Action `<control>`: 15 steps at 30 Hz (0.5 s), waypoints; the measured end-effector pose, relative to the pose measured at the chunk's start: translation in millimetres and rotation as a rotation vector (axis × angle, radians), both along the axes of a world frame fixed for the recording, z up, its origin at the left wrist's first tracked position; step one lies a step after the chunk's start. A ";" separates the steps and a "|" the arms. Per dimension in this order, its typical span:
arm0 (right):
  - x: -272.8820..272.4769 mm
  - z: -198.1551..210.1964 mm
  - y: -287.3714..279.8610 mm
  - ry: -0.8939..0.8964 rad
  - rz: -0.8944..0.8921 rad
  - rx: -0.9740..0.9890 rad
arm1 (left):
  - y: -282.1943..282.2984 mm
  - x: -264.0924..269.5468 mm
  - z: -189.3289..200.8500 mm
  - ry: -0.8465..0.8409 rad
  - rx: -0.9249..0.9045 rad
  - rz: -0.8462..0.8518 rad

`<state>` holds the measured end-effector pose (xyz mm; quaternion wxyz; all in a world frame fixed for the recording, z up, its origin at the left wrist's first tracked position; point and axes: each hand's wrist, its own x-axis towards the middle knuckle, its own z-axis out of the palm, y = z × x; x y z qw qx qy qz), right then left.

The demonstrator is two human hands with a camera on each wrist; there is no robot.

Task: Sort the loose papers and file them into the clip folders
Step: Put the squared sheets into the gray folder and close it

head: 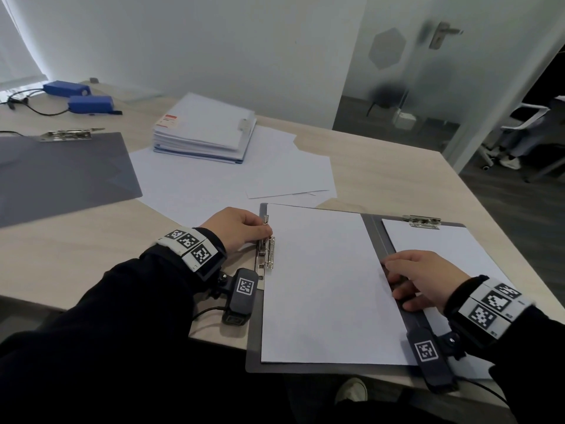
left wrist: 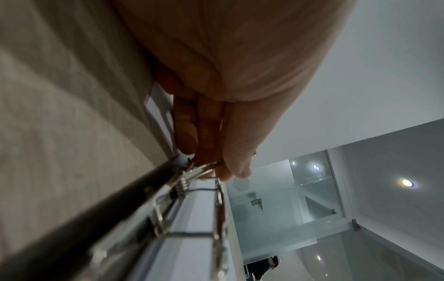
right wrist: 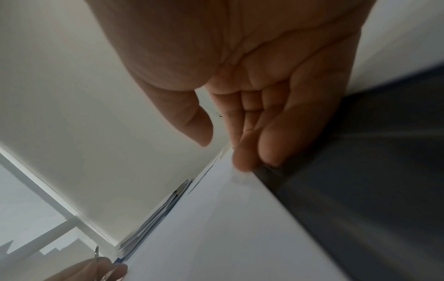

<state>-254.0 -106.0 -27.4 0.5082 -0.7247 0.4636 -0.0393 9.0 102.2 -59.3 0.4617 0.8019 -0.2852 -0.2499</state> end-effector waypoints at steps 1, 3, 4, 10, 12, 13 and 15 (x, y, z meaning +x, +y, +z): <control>-0.4 0.4 0.3 -0.006 -0.002 0.003 | -0.1 -0.5 0.5 0.003 -0.004 0.000; -1.2 1.8 0.6 -0.011 0.000 0.005 | -0.3 -0.5 0.6 0.003 -0.004 0.001; -1.5 2.4 0.5 -0.012 0.003 0.006 | -0.3 -0.4 0.5 -0.002 0.001 0.001; -5.6 -0.8 -0.9 -0.042 0.008 0.037 | 0.5 -0.3 1.2 -0.030 0.029 0.003; -6.9 -3.1 -2.0 -0.057 0.002 0.044 | 0.4 -0.4 1.2 -0.034 0.029 0.003; -7.5 -3.8 -2.5 -0.066 -0.001 0.050 | 0.2 -0.8 0.9 -0.021 0.017 0.001; -8.2 -4.5 -3.1 -0.082 -0.006 0.064 | 1.1 -0.7 -0.9 0.031 -0.032 -0.016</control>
